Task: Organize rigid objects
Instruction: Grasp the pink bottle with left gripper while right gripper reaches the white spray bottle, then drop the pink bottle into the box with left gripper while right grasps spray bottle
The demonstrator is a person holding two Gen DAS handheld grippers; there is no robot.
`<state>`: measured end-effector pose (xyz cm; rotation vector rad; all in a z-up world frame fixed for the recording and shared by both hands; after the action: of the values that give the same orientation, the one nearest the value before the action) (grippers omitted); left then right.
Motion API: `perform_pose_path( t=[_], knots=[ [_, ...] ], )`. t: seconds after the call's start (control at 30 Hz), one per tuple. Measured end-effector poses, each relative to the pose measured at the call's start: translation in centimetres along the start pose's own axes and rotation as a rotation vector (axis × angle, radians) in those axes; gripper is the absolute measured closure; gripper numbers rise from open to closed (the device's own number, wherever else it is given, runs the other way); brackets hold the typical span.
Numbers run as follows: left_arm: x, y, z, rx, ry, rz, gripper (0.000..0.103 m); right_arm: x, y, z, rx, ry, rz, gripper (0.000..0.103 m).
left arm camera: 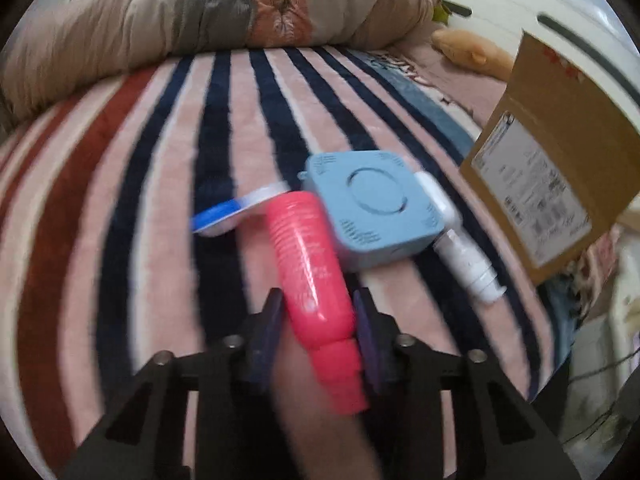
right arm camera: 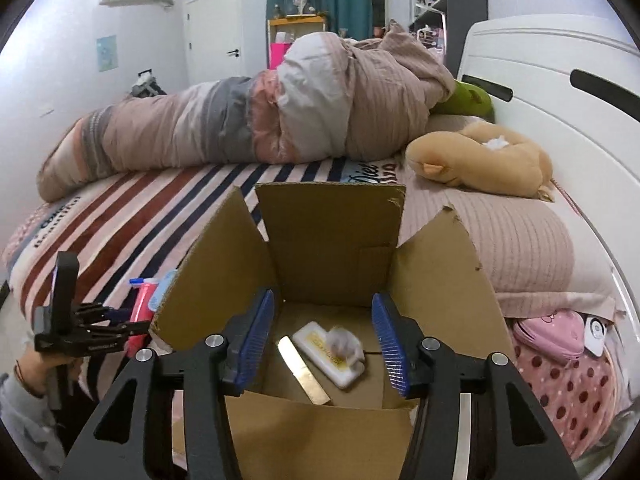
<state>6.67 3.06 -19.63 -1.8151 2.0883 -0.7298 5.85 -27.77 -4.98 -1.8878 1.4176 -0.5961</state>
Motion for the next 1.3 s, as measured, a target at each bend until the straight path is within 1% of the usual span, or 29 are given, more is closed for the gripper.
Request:
perform_pose_path(
  t=[0.1,0.27,0.33,0.4,0.5,0.57,0.63,0.7,0.77,0.83,0.87,0.93,1.0,1.07,1.13,1.2,1.27,1.3],
  knots=[
    [-0.9,0.4,-0.2,0.004,0.007,-0.028,0.073,-0.7,0.2,-0.6,0.019,-0.019,-0.006,0.055],
    [-1.2,0.4,1.2,0.037,-0.021,-0.078,0.073,-2.3,0.1,-1.1,0.045,-0.047,-0.023,0.055],
    [-1.1,0.3,1.4,0.046,-0.036,-0.079,0.074,-2.8,0.1,-1.2,0.049,-0.056,-0.027,0.055],
    [-0.9,0.4,1.0,0.048,-0.036,-0.060,0.075,-3.3,0.1,-1.4,0.055,-0.068,-0.034,0.055],
    [-1.0,0.2,0.2,0.047,-0.031,-0.046,0.075,-4.4,0.2,-2.1,0.086,-0.128,-0.062,0.055],
    [-1.3,0.0,-1.5,0.063,-0.023,-0.038,0.075,-5.7,0.1,-2.7,0.109,-0.174,-0.105,0.055],
    [-1.4,-0.5,-3.9,0.095,-0.026,-0.011,0.075,-7.6,0.2,-3.5,0.129,-0.236,-0.150,0.055],
    [-1.4,-1.4,-6.6,0.129,-0.011,0.010,0.075,-9.8,0.5,-3.9,0.140,-0.332,-0.181,0.055],
    [-0.9,-2.7,-9.5,0.171,0.011,0.046,0.075,-11.6,1.0,-3.6,0.115,-0.404,-0.194,0.055],
    [0.5,-4.3,-12.4,0.214,0.034,0.108,0.075,-13.7,2.1,-2.5,0.075,-0.467,-0.200,0.055],
    [1.3,-4.9,-13.6,0.233,0.053,0.135,0.075,-14.5,2.8,-1.7,0.052,-0.483,-0.192,0.055],
    [3.6,-6.6,-15.8,0.268,0.095,0.199,0.075,-15.5,4.3,0.4,-0.009,-0.477,-0.158,0.055],
    [6.2,-8.2,-17.1,0.288,0.153,0.258,0.075,-16.1,6.0,2.8,-0.043,-0.436,-0.122,0.056],
    [9.1,-9.9,-17.6,0.289,0.231,0.313,0.075,-16.3,7.4,5.1,-0.054,-0.346,-0.115,0.056],
    [12.5,-11.3,-17.2,0.282,0.269,0.377,0.075,-16.1,8.4,7.4,-0.074,-0.252,-0.112,0.056],
    [15.4,-12.6,-16.1,0.246,0.306,0.425,0.075,-15.9,9.1,9.6,-0.099,-0.187,-0.121,0.060],
    [18.3,-13.5,-14.3,0.187,0.347,0.469,0.075,-15.5,9.7,11.0,-0.094,-0.146,-0.144,0.064],
    [19.7,-13.9,-13.6,0.163,0.350,0.490,0.075,-15.5,9.8,11.6,-0.090,-0.127,-0.159,0.064]
  ],
)
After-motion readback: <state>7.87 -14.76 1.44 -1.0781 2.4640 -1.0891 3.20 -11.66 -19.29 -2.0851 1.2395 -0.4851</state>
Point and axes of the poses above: each gripper's, at about its wrist camera, not at the fingertips, and z roughly the way its jaws point, x to its right, y to its underside, the point moved 1 cm from there along z, roughly the way its jaws point, and after that the axes turned 2 degrees about -y, right-handed, at the moved point
